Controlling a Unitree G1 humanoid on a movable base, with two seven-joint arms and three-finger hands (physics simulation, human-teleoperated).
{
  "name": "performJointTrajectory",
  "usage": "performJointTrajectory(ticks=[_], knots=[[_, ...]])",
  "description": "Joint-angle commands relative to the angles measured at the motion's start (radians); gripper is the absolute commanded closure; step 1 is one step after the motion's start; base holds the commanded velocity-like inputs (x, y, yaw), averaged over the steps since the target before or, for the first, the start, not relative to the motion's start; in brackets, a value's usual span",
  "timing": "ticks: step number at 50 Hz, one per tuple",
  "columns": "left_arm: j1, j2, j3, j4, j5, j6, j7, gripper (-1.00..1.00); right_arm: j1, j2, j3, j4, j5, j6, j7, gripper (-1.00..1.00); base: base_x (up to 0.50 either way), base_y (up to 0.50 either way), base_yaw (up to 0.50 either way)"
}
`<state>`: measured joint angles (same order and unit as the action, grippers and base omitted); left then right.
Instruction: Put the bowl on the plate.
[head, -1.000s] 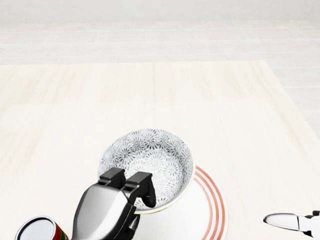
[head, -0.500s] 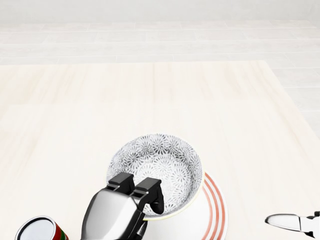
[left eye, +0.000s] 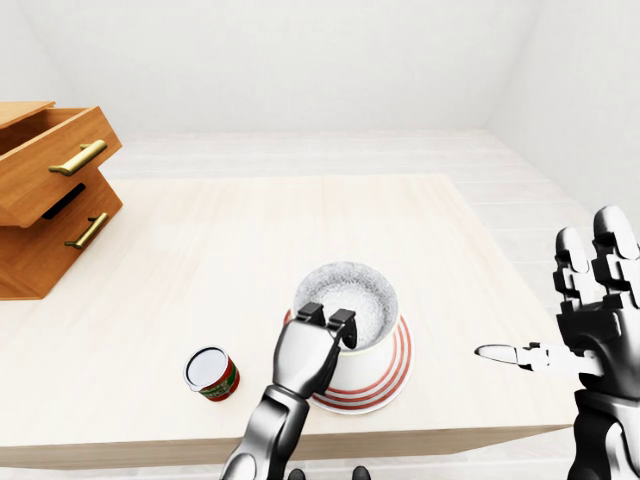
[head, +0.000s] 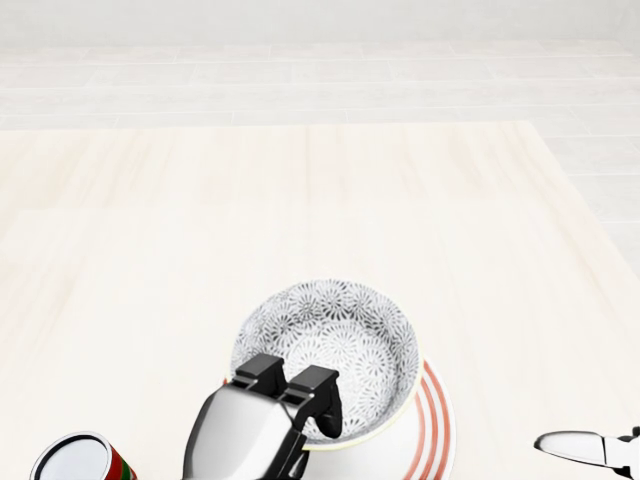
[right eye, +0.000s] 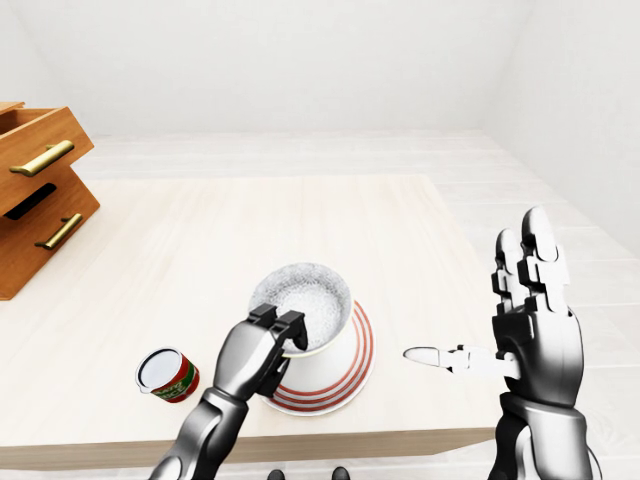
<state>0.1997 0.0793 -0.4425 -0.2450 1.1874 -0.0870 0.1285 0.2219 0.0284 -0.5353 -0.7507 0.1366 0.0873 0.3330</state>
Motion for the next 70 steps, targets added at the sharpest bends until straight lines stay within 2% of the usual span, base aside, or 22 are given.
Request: performJointTrajectory(ticks=[1, 21, 70], knots=[[0.008, -0.005, 0.017, 0.011, -0.046, 0.000, 0.026, 1.00, 0.005, 0.002, 0.003, 0.005, 0.003, 0.000, -0.005, -1.00, 0.00, 0.00, 0.00], [0.016, -0.004, 0.003, 0.045, -0.047, 0.000, 0.050, 1.00, -0.001, -0.005, -0.007, -0.003, 0.008, 0.000, -0.005, -1.00, 0.00, 0.00, 0.00], [-0.017, -0.015, 0.024, 0.147, -0.027, 0.000, 0.089, 1.00, -0.006, -0.010, -0.010, 0.019, 0.011, 0.000, -0.005, -1.00, 0.00, 0.00, 0.00]])
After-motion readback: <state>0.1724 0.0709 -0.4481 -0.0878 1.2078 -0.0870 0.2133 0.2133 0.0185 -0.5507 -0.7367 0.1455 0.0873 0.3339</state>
